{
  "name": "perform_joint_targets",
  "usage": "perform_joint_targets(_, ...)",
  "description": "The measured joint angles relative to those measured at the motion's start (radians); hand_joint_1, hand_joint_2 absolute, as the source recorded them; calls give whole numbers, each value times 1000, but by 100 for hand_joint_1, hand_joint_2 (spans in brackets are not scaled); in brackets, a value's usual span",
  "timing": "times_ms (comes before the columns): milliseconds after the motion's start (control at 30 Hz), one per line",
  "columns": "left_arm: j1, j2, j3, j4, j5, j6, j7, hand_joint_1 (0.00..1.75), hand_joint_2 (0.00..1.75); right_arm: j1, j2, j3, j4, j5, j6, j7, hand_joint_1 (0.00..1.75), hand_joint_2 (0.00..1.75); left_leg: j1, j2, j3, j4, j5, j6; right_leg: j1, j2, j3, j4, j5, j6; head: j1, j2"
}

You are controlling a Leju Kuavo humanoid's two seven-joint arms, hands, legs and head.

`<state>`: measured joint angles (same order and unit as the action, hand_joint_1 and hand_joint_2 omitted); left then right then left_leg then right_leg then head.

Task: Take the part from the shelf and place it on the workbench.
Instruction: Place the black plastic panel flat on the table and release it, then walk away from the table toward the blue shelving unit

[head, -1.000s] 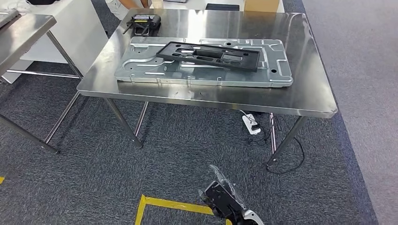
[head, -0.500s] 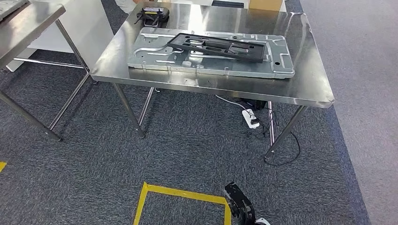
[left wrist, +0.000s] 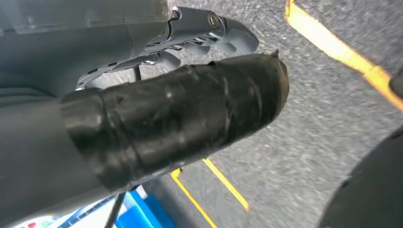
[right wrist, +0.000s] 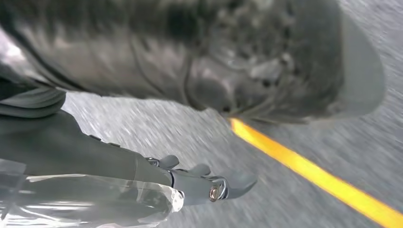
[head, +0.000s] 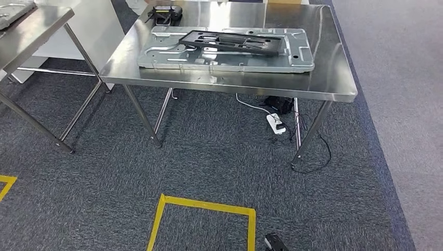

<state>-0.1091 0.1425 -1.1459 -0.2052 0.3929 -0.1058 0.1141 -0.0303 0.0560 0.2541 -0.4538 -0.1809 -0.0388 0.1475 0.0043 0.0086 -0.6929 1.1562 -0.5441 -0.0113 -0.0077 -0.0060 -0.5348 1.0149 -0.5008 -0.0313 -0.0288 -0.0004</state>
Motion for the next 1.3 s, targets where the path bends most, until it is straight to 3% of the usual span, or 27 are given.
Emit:
perform_joint_targets(33,-1,0,-10,0,-6,0,-4,0,0,-1,5,-9,24,-8,17,1,0,0,2,0,-10,58,-43,-5,1,0,-14,1,11,-2,0,0)
perform_joint_targets(67,-2,0,-19,0,-12,1,-8,0,0,-1,9,-18,49,-17,34,1,0,0,3,0,-12,106,-62,-7,1,0,-27,3,21,-2,-1,0)
perform_joint_targets(100,-2,0,-27,0,-18,2,-11,0,0,-1,11,-26,70,-25,49,2,0,0,3,0,-3,130,-58,-8,2,-1,-42,5,31,-1,-1,0)
perform_joint_targets(133,-3,-1,-34,0,-23,3,-15,0,0,-1,13,-33,89,-33,63,2,0,0,3,0,21,124,-35,-6,3,-2,-58,9,41,0,-1,0)
perform_joint_targets(200,-5,0,-46,0,-31,7,-19,0,0,-4,16,-44,119,-43,86,3,0,0,1,-1,112,24,11,8,6,-2,-85,14,60,2,-1,0)
perform_joint_targets(267,-9,3,-54,0,-36,9,-20,0,0,-9,19,-53,142,-50,106,5,0,0,-6,-2,207,-115,4,25,8,-2,-100,16,78,10,0,0)
perform_joint_targets(333,-11,4,-64,0,-42,8,-20,0,0,-12,21,-62,162,-60,125,4,0,0,-13,-3,239,-180,-9,36,6,-4,-104,10,98,22,0,0)
perform_joint_targets(400,-13,3,-75,0,-48,4,-19,0,0,-14,21,-68,181,-69,138,-1,0,0,-10,-1,231,-195,12,46,4,-3,-107,8,103,34,0,0)
perform_joint_targets(433,-14,3,-80,0,-52,1,-19,0,0,-14,21,-72,188,-72,142,-4,0,0,-8,1,224,-201,26,54,4,-1,-113,22,79,39,2,0)
perform_joint_targets(533,-15,2,-91,0,-58,-3,-16,0,0,-15,21,-84,205,-76,145,-7,0,0,-4,7,186,-206,63,67,-1,4,-147,160,-68,51,7,0)
perform_joint_targets(567,-14,2,-93,0,-59,-3,-15,0,0,-15,21,-86,210,-77,146,-8,0,0,-4,8,169,-203,74,66,-2,4,-154,217,-96,54,7,0)
perform_joint_targets(600,-14,1,-95,0,-60,-3,-15,0,0,-15,21,-89,214,-78,147,-8,0,0,-4,9,151,-198,85,64,-4,4,-152,257,-98,58,7,0)
perform_joint_targets(633,-13,1,-97,0,-61,-3,-15,0,0,-15,21,-92,218,-79,148,-9,0,0,-2,9,130,-190,96,62,-6,4,-137,270,-76,61,7,0)
perform_joint_targets(700,-14,0,-100,0,-61,-3,-15,0,0,-17,21,-97,223,-79,150,-9,0,0,1,7,89,-168,112,52,-12,4,-61,204,-20,68,7,0)
perform_joint_targets(767,-14,0,-102,0,-61,-2,-15,0,0,-21,21,-101,226,-79,151,-10,0,0,0,5,55,-138,121,40,-13,5,35,75,-31,68,8,0)
perform_joint_targets(800,-14,1,-103,0,-62,-2,-15,0,0,-24,22,-103,228,-79,152,-11,0,0,-1,5,46,-127,126,33,-12,7,61,30,-50,64,8,0)
perform_joint_targets(833,-14,1,-104,0,-63,-1,-15,0,0,-25,22,-105,229,-80,152,-11,0,0,-2,4,41,-122,132,28,-9,8,70,8,-63,57,8,0)
perform_joint_targets(900,-11,1,-108,0,-67,0,-17,0,0,-24,22,-108,235,-80,153,-12,0,0,1,3,35,-118,138,18,-9,6,55,6,-56,37,8,0)
perform_joint_targets(933,-10,0,-110,0,-69,0,-18,0,0,-24,23,-109,238,-81,153,-12,0,0,4,2,27,-106,119,13,-8,3,46,6,-46,27,7,0)
perform_joint_targets(1000,-10,-1,-115,0,-72,0,-20,0,0,-25,23,-111,242,-82,157,-11,0,0,7,1,2,-30,29,2,-9,0,21,6,-24,13,3,0)
perform_joint_targets(1067,-11,-1,-121,0,-77,1,-19,0,0,-25,23,-113,243,-85,165,-13,0,0,7,1,-20,88,-57,-3,-6,0,-8,8,-1,8,0,0)
perform_joint_targets(1100,-11,-1,-123,0,-84,1,-16,0,0,-26,22,-113,244,-91,176,-15,0,0,7,1,-20,132,-68,-2,-3,0,-22,9,9,8,0,0)
perform_joint_targets(1167,-13,0,-129,0,-101,1,-1,0,0,-39,21,-117,244,-115,205,-2,0,0,5,0,20,132,-32,8,3,1,-51,13,30,8,0,0)
perform_joint_targets(1233,-16,6,-137,0,-115,-1,12,0,0,-70,18,-123,236,-153,218,52,0,0,-4,-1,121,12,8,32,8,4,-76,15,52,9,0,0)
perform_joint_targets(1300,-22,14,-143,0,-120,-4,19,0,0,-98,14,-126,216,-202,208,113,0,0,-16,-1,217,-126,4,51,9,6,-91,13,72,16,-1,0)
